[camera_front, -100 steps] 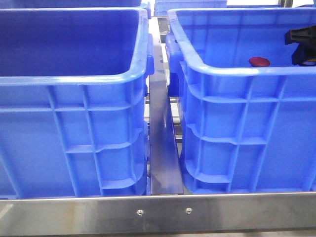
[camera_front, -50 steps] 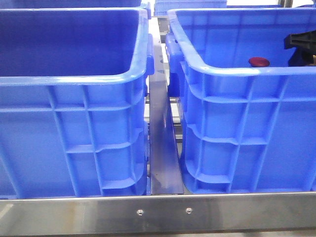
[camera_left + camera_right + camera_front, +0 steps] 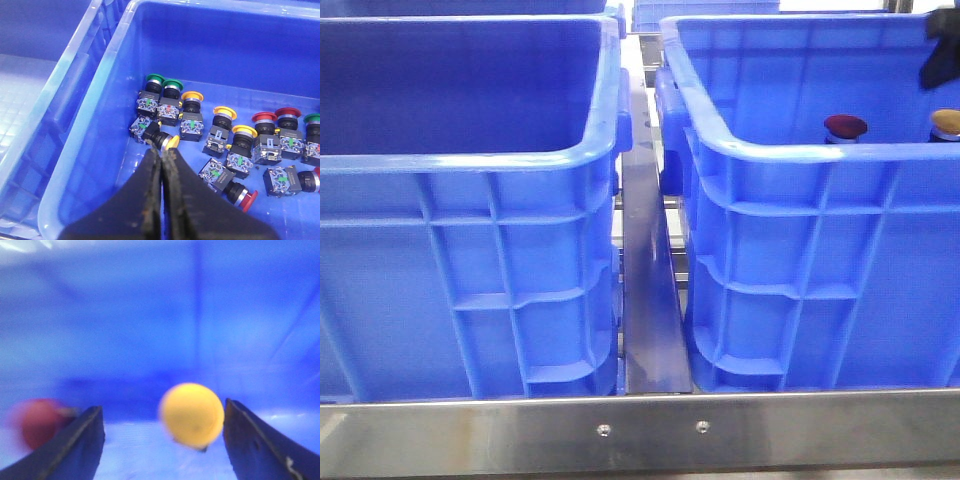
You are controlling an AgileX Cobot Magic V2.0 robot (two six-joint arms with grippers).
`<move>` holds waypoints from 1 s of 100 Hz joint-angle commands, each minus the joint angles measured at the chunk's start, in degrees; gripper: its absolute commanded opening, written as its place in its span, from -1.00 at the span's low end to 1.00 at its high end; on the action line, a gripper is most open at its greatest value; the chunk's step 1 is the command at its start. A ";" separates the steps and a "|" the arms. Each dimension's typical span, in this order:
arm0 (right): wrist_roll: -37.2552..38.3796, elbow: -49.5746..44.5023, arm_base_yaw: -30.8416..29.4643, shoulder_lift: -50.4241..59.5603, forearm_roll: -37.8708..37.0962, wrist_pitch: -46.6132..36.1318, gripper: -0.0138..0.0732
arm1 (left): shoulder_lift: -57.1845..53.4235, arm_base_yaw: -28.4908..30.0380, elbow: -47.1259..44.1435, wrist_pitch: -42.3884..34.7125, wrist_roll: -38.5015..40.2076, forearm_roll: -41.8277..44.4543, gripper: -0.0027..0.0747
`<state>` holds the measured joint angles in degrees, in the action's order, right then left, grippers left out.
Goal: Pick red and yellow buttons and place in box
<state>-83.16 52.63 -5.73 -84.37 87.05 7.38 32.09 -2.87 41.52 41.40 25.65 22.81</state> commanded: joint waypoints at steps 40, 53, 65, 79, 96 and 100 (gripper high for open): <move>-0.13 -13.69 -0.04 31.01 0.75 0.84 0.52 | 0.04 0.26 1.49 -4.07 -0.04 -0.09 -0.98; -0.13 -17.74 -0.04 37.75 1.71 2.18 0.52 | 0.04 0.26 1.49 -4.07 -0.04 -0.13 -0.98; -0.13 -20.58 -0.04 42.92 3.21 2.69 0.52 | 0.04 0.26 1.49 -4.07 -0.04 -0.23 -0.98; -0.13 -22.19 -0.04 47.71 3.91 2.69 0.30 | 0.04 0.26 1.49 -4.07 -0.04 -0.23 -0.98; -0.13 -22.31 -0.04 50.02 3.91 2.69 -0.34 | 0.04 0.26 1.49 -4.07 -0.04 -0.23 -0.98; -0.13 -22.31 -0.04 50.02 3.91 2.69 -0.53 | 0.04 0.26 1.49 -4.07 -0.04 -0.23 -0.98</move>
<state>-83.16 28.97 -5.73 -34.62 89.62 9.36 32.09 -2.87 41.52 41.40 25.65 22.19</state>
